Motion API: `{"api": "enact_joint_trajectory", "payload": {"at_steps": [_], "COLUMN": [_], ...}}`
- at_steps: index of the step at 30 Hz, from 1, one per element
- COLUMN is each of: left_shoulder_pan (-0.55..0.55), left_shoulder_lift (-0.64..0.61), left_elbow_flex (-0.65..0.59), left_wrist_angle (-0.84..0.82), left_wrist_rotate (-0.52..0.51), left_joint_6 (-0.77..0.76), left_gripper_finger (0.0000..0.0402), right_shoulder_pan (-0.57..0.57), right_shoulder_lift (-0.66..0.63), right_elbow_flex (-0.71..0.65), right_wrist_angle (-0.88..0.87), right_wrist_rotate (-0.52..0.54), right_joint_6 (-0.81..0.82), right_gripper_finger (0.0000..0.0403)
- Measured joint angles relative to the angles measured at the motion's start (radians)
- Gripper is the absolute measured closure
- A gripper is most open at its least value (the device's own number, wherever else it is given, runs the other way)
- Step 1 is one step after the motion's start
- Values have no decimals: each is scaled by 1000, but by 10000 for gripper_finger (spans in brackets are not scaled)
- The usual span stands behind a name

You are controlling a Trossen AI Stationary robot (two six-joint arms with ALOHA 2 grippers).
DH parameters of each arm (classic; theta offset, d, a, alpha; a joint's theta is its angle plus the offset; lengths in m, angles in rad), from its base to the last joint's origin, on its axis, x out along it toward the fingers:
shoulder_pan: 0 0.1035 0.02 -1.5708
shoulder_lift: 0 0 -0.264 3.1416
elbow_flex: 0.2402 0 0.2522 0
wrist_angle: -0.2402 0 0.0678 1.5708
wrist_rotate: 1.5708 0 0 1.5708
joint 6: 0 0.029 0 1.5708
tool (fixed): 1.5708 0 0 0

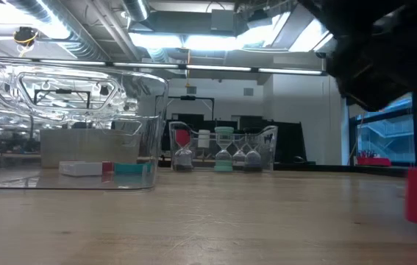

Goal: Pick & Place Office items
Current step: Put the red charger adapter into the gray bin

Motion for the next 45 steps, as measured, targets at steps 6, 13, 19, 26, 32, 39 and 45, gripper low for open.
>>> {"api": "enact_joint_trajectory", "payload": {"at_steps": [6,13,19,26,32,39,45], "left_shoulder_pan": [0,31,99,186,218,209,243], "left_shoulder_lift": [0,0,0,0,0,0,0], "left_elbow_flex": [0,0,0,0,0,0,0], "left_wrist_angle": [0,42,156,297,321,382,454], "left_wrist_rotate": [-8,-58,-10,191,287,207,145], "left_joint_6": [1,29,-31,-34,-35,-18,-43], "left_gripper_finger": [258,258,258,233,181,132,121], "right_shoulder_pan": [-44,-112,-148,-165,-168,-167,-167], "right_shoulder_lift": [-22,-113,-155,-160,-160,-160,-160], "right_elbow_flex": [17,121,261,397,460,477,477], "right_wrist_angle": [-47,-262,-404,-419,-414,-352,-336], "right_wrist_rotate": [31,185,454,751,885,970,999], "right_joint_6": [-148,-385,-641,-988,-1118,-1274,-1353], "right_gripper_finger": [172,190,172,188,177,184,178]}}
